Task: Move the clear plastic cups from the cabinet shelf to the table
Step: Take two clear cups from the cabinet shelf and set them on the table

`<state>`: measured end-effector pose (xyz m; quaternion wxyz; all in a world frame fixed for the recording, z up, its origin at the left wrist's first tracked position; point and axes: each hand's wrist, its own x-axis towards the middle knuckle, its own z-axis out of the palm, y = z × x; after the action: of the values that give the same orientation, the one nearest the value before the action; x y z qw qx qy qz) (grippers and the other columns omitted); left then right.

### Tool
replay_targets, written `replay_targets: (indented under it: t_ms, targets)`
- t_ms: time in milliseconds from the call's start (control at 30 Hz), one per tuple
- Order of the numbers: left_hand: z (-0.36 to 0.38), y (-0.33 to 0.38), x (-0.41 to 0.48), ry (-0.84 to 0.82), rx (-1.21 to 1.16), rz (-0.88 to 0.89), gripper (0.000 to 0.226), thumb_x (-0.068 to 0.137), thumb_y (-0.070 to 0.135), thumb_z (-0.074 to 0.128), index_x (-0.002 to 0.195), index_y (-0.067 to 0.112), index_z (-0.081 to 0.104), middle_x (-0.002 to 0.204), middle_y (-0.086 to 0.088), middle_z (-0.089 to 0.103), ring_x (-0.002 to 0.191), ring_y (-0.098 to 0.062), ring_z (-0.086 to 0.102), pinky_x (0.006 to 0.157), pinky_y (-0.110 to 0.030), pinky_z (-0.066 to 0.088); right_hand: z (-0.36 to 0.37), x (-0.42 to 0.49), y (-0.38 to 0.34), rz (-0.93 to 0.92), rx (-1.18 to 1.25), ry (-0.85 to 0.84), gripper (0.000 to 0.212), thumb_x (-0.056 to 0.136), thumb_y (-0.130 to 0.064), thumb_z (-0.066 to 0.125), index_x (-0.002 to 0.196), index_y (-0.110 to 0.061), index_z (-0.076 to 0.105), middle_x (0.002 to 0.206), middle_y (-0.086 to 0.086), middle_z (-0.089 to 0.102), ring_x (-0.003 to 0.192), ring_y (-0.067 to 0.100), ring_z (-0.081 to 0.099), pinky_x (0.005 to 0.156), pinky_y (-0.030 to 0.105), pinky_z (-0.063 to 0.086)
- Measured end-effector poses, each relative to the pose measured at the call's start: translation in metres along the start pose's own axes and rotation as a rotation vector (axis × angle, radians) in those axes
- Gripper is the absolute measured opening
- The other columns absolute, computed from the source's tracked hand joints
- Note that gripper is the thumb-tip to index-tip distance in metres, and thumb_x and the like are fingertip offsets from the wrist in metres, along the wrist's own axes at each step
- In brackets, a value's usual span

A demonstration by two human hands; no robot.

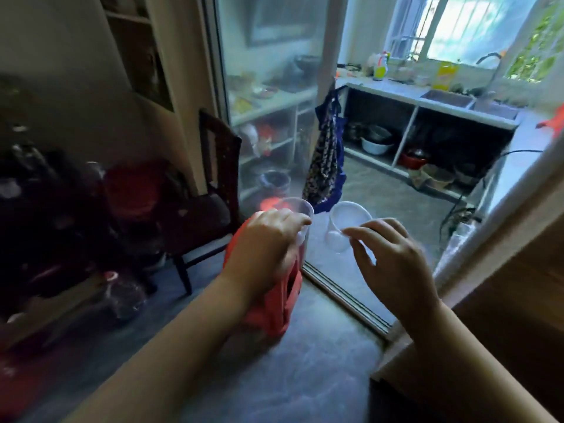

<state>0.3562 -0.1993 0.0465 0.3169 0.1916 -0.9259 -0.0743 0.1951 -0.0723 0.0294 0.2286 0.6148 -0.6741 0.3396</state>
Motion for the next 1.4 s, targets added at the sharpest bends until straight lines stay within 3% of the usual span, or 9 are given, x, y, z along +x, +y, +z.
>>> replay_targets:
  t_ms: [233, 533, 767, 933, 1067, 1267, 1400]
  targets:
    - [-0.062, -0.066, -0.039, 0.089, 0.075, -0.189, 0.025, 0.077, -0.002, 0.063, 0.1, 0.008, 0.066, 0.085, -0.01, 0.068, 0.08, -0.032, 0.061, 0.075, -0.042, 0.046, 0.064, 0.057, -0.063, -0.143, 0.144, -0.056, 0.012, 0.086, -0.007, 0.063, 0.094, -0.012, 0.07, 0.087, 0.002, 0.068, 0.082, 0.023, 0.059, 0.075, 0.031, 0.048]
    - [-0.081, -0.152, -0.058, 0.112, 0.17, -0.388, 0.026, 0.08, -0.003, 0.06, 0.104, 0.006, 0.065, 0.091, -0.009, 0.068, 0.087, -0.029, 0.062, 0.08, -0.043, 0.048, 0.165, 0.117, -0.096, -0.284, 0.243, -0.165, 0.018, 0.085, -0.007, 0.067, 0.102, -0.011, 0.07, 0.097, 0.002, 0.069, 0.088, 0.023, 0.059, 0.078, 0.034, 0.05]
    - [-0.098, -0.243, -0.029, 0.152, 0.27, -0.505, 0.024, 0.083, -0.002, 0.058, 0.105, 0.006, 0.066, 0.092, -0.009, 0.069, 0.088, -0.027, 0.062, 0.081, -0.041, 0.048, 0.252, 0.194, -0.117, -0.346, 0.351, -0.208, 0.02, 0.085, -0.009, 0.066, 0.104, -0.011, 0.069, 0.097, 0.0, 0.068, 0.089, 0.019, 0.055, 0.072, 0.029, 0.048]
    - [-0.109, -0.31, 0.018, 0.185, 0.322, -0.506, 0.023, 0.085, 0.001, 0.055, 0.105, 0.006, 0.066, 0.092, -0.009, 0.069, 0.088, -0.027, 0.062, 0.082, -0.042, 0.047, 0.314, 0.274, -0.113, -0.391, 0.413, -0.16, 0.018, 0.085, -0.007, 0.062, 0.101, -0.01, 0.069, 0.095, 0.002, 0.068, 0.085, 0.021, 0.055, 0.077, 0.027, 0.044]
    - [-0.116, -0.364, 0.032, 0.186, 0.362, -0.553, 0.027, 0.083, -0.003, 0.056, 0.105, 0.009, 0.066, 0.091, -0.006, 0.068, 0.088, -0.023, 0.062, 0.081, -0.039, 0.048, 0.371, 0.322, -0.114, -0.451, 0.449, -0.137, 0.019, 0.085, -0.011, 0.059, 0.101, -0.011, 0.067, 0.093, 0.004, 0.067, 0.083, 0.025, 0.056, 0.078, 0.028, 0.043]
    - [-0.12, -0.429, -0.001, 0.208, 0.409, -0.731, 0.029, 0.08, -0.002, 0.061, 0.106, 0.011, 0.065, 0.095, -0.003, 0.068, 0.092, -0.019, 0.061, 0.083, -0.031, 0.045, 0.445, 0.354, -0.145, -0.506, 0.523, -0.285, 0.021, 0.086, -0.016, 0.057, 0.103, -0.012, 0.069, 0.096, 0.001, 0.067, 0.089, 0.018, 0.054, 0.08, 0.025, 0.043]
    - [-0.129, -0.469, -0.022, 0.202, 0.453, -0.815, 0.032, 0.076, -0.003, 0.063, 0.104, 0.012, 0.065, 0.092, -0.002, 0.068, 0.089, -0.018, 0.061, 0.081, -0.024, 0.037, 0.482, 0.37, -0.179, -0.571, 0.571, -0.33, 0.018, 0.085, -0.007, 0.065, 0.102, -0.01, 0.069, 0.096, 0.002, 0.067, 0.089, 0.019, 0.055, 0.08, 0.024, 0.042]
